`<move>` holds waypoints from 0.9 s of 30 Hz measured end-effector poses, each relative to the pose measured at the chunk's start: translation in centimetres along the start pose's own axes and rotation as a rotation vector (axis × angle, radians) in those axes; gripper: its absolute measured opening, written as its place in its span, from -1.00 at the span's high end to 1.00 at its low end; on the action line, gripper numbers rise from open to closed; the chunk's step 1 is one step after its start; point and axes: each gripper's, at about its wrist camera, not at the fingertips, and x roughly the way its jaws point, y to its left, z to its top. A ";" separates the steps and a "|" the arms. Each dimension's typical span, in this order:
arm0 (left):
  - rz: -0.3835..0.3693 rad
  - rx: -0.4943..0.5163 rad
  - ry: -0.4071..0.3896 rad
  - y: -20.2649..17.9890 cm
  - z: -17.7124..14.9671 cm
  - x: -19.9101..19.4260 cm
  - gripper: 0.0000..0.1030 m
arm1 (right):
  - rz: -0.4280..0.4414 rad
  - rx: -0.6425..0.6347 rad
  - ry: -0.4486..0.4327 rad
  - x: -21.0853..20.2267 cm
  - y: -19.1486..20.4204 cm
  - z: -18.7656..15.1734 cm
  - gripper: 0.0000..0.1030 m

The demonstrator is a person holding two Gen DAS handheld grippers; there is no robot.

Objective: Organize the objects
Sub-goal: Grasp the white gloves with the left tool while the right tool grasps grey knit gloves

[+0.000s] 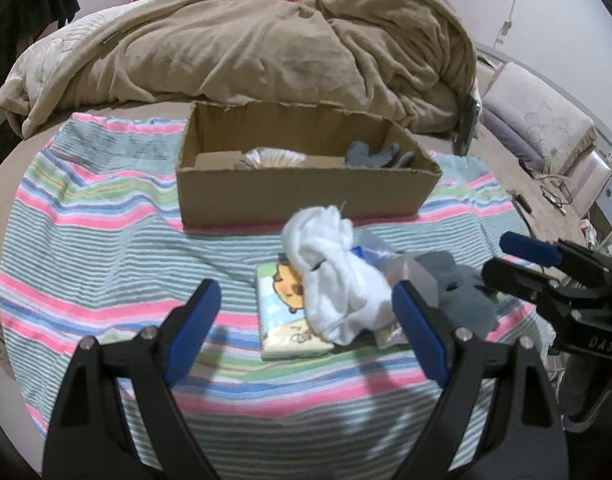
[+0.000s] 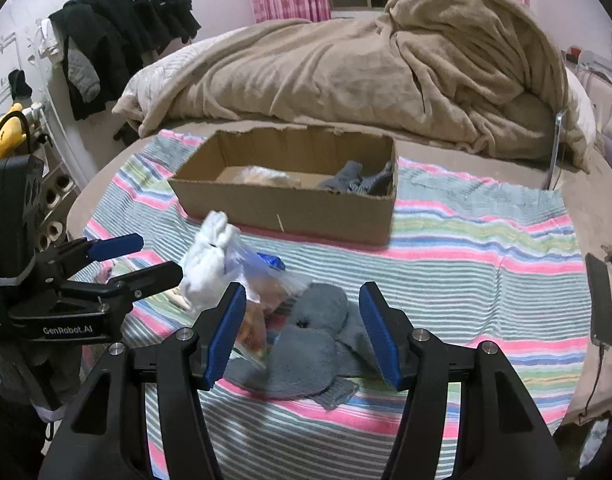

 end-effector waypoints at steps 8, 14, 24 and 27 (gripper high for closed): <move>0.010 0.003 0.030 0.0 0.1 1.8 -0.72 | -0.005 0.014 0.046 1.8 -1.0 -0.8 -0.20; -0.001 0.011 0.043 -0.3 0.7 2.7 -0.72 | 0.000 0.014 0.087 3.6 -1.3 -1.4 -0.20; -0.050 -0.010 0.063 0.0 0.7 4.2 -0.32 | 0.028 0.031 0.128 5.2 -1.9 -2.3 -0.20; -0.049 -0.006 0.046 -0.1 0.6 3.9 -0.08 | 0.037 0.021 0.128 5.2 -1.7 -2.4 -0.14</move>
